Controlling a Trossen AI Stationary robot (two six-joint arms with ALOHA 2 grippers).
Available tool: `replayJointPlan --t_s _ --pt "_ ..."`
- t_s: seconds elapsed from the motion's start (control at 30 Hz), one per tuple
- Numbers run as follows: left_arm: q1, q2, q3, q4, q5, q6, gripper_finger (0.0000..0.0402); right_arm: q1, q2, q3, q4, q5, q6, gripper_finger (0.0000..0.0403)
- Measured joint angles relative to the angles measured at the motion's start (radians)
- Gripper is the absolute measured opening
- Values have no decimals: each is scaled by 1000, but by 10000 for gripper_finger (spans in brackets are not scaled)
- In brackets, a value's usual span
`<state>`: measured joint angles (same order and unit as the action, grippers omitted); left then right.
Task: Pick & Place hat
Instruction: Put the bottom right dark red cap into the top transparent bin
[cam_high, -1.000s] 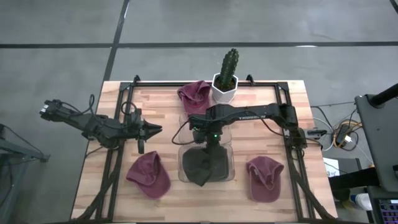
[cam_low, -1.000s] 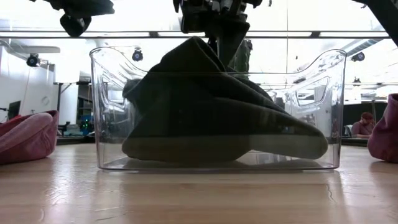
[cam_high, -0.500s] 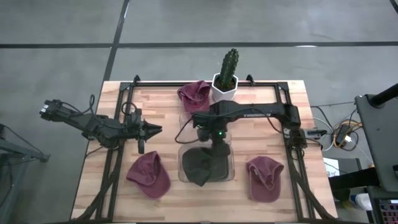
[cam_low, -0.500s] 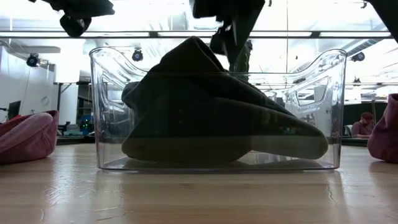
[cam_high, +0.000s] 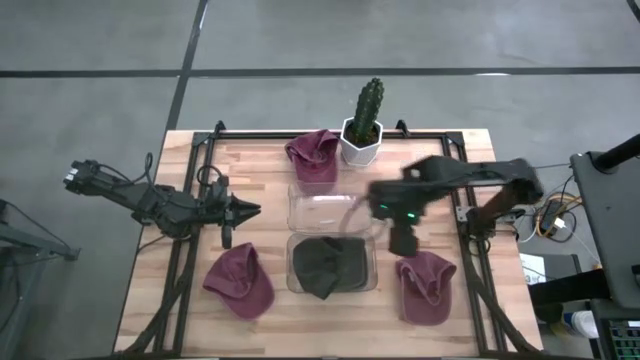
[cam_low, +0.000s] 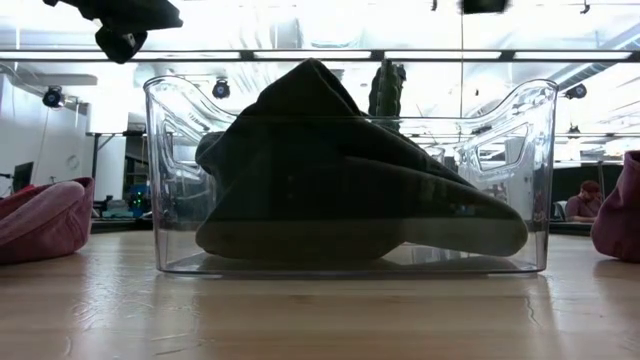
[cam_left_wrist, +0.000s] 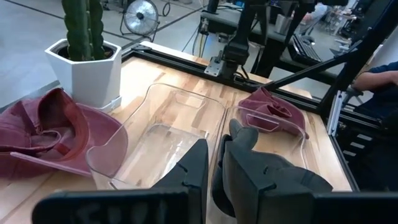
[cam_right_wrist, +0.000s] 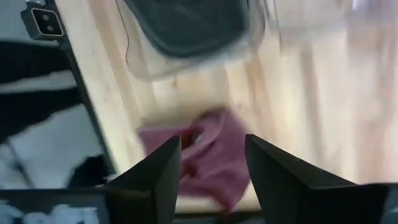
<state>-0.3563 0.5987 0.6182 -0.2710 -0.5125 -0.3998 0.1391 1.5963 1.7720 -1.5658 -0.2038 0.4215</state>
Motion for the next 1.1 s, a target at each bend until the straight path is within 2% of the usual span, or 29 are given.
replayJointPlan --t_s 0.2,0.43,0.57,0.7,0.93,1.1 --pt "0 0 0 0 2 -2 48 132 -239 -277 36 11 493 172" --pt "0 0 0 1 1 -2 48 251 -457 -608 255 24 914 196" --pt "0 0 0 1 1 -13 48 286 -530 -746 290 13 1080 205" --pt "0 0 0 1 0 -19 48 318 -569 -839 290 -64 1189 208" --pt "0 0 0 1 0 -19 48 394 -583 -902 326 -112 1363 208" --pt "0 0 0 1 -1 -19 48 459 -582 -956 443 -114 1491 208"
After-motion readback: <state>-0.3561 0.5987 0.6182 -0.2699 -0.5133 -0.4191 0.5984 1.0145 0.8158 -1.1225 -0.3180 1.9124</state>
